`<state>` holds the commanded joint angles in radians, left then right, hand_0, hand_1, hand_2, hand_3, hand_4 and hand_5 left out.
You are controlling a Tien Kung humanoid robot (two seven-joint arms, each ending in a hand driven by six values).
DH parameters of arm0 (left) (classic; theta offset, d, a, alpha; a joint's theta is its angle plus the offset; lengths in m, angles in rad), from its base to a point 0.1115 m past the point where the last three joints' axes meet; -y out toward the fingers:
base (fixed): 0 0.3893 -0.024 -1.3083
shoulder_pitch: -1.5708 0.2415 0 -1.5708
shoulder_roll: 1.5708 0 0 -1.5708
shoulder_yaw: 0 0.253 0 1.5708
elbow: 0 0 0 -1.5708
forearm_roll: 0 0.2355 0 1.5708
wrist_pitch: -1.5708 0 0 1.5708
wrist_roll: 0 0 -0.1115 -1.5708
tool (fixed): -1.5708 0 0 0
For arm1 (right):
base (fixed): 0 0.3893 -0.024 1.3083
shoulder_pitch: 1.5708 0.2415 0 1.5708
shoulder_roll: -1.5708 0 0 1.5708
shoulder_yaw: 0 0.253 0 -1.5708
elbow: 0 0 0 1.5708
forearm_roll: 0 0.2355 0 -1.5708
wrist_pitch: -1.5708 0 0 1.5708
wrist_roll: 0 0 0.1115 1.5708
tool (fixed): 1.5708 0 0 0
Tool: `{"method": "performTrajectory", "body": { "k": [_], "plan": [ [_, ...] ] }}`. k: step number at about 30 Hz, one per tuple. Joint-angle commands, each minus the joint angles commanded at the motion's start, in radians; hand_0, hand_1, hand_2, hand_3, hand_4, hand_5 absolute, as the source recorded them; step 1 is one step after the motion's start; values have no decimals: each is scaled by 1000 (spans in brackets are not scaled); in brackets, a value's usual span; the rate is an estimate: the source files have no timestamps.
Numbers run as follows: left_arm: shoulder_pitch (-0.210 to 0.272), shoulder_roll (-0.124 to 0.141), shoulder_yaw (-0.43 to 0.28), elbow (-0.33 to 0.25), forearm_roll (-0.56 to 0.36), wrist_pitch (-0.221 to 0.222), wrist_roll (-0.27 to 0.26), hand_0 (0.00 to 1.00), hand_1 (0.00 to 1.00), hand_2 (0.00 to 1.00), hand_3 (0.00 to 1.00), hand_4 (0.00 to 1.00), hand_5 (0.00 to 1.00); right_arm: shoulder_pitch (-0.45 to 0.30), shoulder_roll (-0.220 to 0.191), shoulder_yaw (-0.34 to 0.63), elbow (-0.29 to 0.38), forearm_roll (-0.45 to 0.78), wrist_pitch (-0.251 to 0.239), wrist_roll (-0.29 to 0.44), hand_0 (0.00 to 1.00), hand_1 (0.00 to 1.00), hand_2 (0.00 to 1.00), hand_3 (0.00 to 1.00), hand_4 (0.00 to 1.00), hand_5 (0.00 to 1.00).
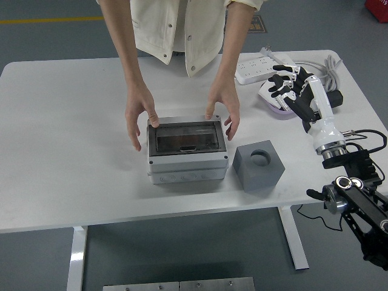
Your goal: Fetch the battery,place it into the box,close the lid of the box
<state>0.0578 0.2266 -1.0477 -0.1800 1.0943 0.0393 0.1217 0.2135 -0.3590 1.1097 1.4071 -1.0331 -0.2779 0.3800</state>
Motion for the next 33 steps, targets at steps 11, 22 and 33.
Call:
{"method": "performTrajectory", "body": {
  "k": [11,22,33],
  "plan": [
    [-2,0,24,0,-25,0,-7,597,743,573,526,143,2,-90,-5,33,36,19,37,-10,461,467,553,643,806,532],
    [-8,5,52,0,-54,2,-12,597,743,572,526,145,2,-93,6,26,24,29,39,-10,700,646,704,723,798,512],
    [-3,5,40,0,-43,2,-9,599,743,571,526,146,2,-89,1,10,36,27,34,-8,723,653,706,768,800,513]
  ]
}}
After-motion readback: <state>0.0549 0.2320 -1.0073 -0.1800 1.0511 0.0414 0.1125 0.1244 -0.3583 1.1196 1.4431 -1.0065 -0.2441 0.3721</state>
